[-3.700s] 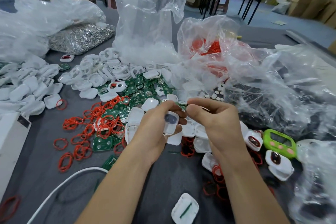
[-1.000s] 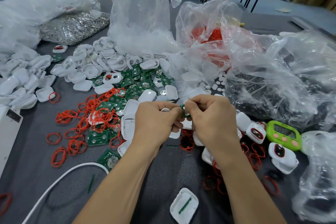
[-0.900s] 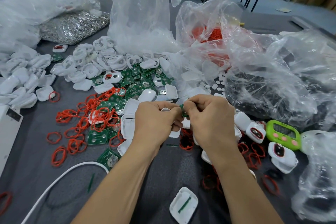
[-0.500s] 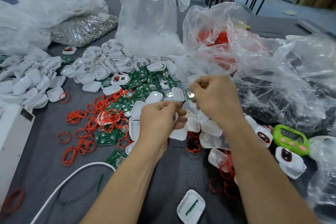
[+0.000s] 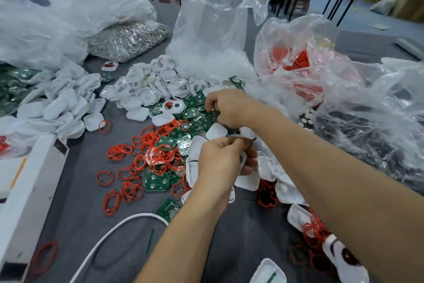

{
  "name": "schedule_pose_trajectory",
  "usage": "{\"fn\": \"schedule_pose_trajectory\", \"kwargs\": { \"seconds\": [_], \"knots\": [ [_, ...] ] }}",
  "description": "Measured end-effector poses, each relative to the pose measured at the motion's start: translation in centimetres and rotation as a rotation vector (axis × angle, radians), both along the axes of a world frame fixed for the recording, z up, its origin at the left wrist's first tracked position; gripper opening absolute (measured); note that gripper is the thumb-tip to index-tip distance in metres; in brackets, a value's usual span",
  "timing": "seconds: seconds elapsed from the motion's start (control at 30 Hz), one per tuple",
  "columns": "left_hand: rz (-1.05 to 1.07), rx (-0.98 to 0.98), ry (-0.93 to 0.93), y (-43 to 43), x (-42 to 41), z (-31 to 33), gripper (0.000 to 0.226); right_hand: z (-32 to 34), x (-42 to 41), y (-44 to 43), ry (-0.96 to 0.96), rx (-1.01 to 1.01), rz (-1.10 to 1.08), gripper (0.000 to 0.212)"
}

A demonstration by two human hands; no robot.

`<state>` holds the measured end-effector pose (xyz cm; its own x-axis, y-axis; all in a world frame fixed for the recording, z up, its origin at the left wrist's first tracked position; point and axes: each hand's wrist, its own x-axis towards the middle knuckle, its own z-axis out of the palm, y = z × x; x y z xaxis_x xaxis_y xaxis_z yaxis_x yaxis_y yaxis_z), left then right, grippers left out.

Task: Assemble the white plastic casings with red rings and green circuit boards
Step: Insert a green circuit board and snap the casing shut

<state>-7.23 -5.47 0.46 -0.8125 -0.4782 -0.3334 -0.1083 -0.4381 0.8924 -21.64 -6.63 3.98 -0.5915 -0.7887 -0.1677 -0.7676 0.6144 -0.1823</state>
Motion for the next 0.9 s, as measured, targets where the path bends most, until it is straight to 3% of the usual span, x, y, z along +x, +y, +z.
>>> {"fn": "schedule_pose_trajectory", "kwargs": {
  "seconds": [0.1, 0.2, 0.3, 0.47, 0.53, 0.77, 0.9],
  "knots": [
    [0.01, 0.001, -0.008, -0.3, -0.2, 0.1, 0.03, -0.1, -0.1, 1.0, -0.004, -0.068, -0.009, 0.025],
    [0.006, 0.019, -0.015, -0.2, -0.2, 0.2, 0.036, 0.0, 0.0, 3.3, -0.11, -0.369, -0.227, 0.021],
    [-0.009, 0.038, -0.002, -0.1, 0.0, 0.2, 0.028, 0.6, 0.4, 5.8, -0.233, -0.54, -0.367, 0.02],
    [-0.002, 0.054, 0.005, 0.3, -0.1, 0.0, 0.023, 2.3, 2.9, 10.3, -0.826, -0.971, -0.515, 0.022],
    [0.008, 0.068, -0.016, 0.5, -0.2, 0.0, 0.023, 2.5, 4.3, 12.3, -0.958, -1.048, -0.492, 0.025],
    [-0.016, 0.401, 0.019, 0.7, -0.6, 0.3, 0.043, 0.8, 7.6, 15.6, -0.958, -1.181, -0.574, 0.027],
    [-0.058, 0.432, 0.038, 0.5, -0.7, 0.2, 0.044, 0.3, 8.7, 15.4, -0.824, -1.183, -0.534, 0.023]
  ]
}}
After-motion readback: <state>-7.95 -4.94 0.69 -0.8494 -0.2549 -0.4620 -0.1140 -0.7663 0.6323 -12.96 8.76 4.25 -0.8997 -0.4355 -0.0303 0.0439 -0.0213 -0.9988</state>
